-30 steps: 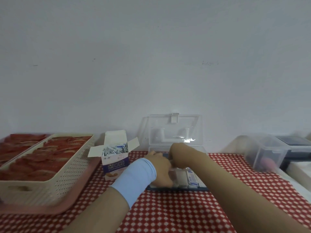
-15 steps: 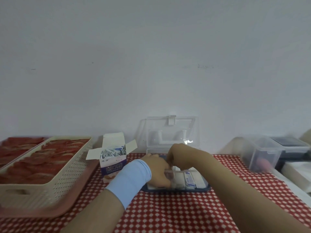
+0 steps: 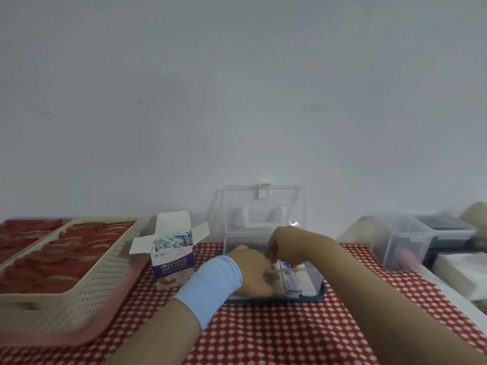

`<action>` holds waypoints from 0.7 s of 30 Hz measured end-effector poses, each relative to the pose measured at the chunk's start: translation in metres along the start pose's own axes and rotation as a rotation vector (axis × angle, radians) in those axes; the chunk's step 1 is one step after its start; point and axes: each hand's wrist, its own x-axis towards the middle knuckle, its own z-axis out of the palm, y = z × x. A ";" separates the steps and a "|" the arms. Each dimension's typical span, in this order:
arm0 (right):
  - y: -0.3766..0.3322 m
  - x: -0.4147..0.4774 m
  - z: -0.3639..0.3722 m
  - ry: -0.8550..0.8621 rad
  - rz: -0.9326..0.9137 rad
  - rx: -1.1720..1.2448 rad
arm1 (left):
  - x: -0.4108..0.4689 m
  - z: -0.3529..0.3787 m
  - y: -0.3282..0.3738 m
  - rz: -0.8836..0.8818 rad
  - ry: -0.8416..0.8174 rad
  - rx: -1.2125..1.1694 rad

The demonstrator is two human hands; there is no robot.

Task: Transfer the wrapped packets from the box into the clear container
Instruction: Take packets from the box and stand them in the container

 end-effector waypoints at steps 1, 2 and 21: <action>0.002 0.001 -0.001 0.005 -0.001 0.004 | 0.000 0.000 0.000 -0.003 0.004 -0.002; 0.005 0.003 -0.001 0.019 0.007 -0.001 | 0.000 0.001 0.000 -0.008 0.009 -0.017; 0.003 -0.005 -0.016 0.069 0.023 -0.057 | -0.022 -0.025 -0.024 -0.020 0.206 -0.374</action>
